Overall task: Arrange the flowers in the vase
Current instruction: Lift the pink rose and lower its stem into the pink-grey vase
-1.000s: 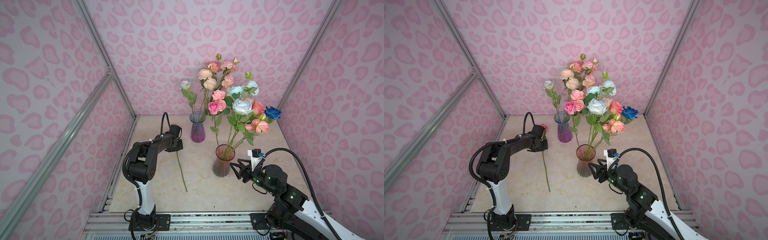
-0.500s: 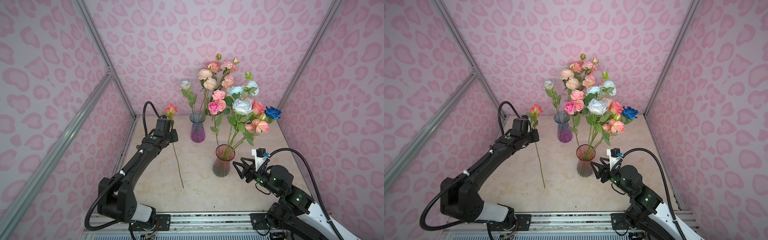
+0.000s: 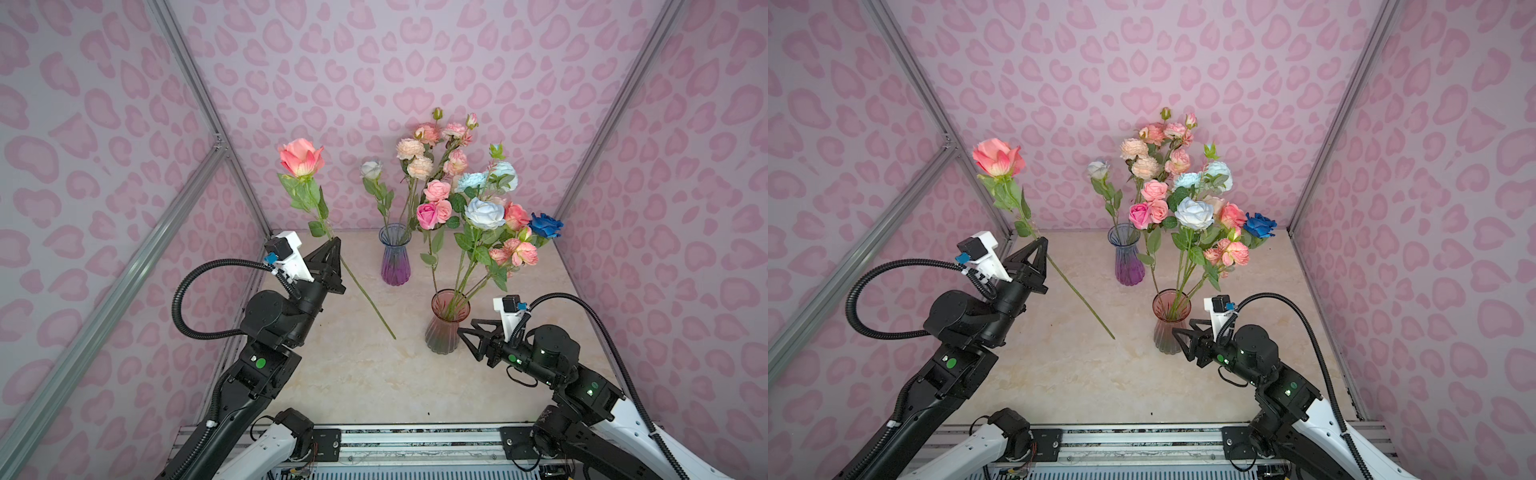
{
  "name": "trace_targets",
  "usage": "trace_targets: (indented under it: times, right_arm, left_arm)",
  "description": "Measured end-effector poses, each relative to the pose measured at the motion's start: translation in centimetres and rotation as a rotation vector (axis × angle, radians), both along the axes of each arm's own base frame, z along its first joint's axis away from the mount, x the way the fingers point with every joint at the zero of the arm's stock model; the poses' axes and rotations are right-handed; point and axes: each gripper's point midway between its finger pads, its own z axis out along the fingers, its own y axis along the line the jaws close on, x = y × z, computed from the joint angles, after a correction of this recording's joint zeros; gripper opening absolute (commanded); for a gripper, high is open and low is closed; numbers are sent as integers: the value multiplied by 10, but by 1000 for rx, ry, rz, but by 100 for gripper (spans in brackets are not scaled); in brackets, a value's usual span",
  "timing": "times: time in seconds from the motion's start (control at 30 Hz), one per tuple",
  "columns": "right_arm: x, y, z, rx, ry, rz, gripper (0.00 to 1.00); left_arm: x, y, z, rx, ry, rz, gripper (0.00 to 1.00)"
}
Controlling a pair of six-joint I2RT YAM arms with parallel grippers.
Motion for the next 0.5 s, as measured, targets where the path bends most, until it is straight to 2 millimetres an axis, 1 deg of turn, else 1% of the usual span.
trace_targets:
  times: [0.13, 0.2, 0.23, 0.33, 0.43, 0.5]
  right_arm:
    - [-2, -5, 10, 2, -19, -10, 66]
    - [-2, -11, 12, 0, -29, -35, 66]
    - [0, -15, 13, 1, -35, -53, 66]
    - [2, -23, 12, -8, -33, -89, 67]
    - [4, -34, 12, -13, -38, -134, 67]
    - [6, -39, 15, -8, -44, -152, 67]
  left_arm:
    - [-14, -26, 37, -20, -124, -80, 3]
    - [-19, -37, 54, -27, -179, -104, 3]
    - [-23, -43, 67, -33, -215, -117, 3]
    - [-30, -58, 96, -45, -301, -141, 3]
    - [-35, -81, 112, -34, -364, -168, 3]
    - [-35, -99, 113, -9, -386, -182, 3]
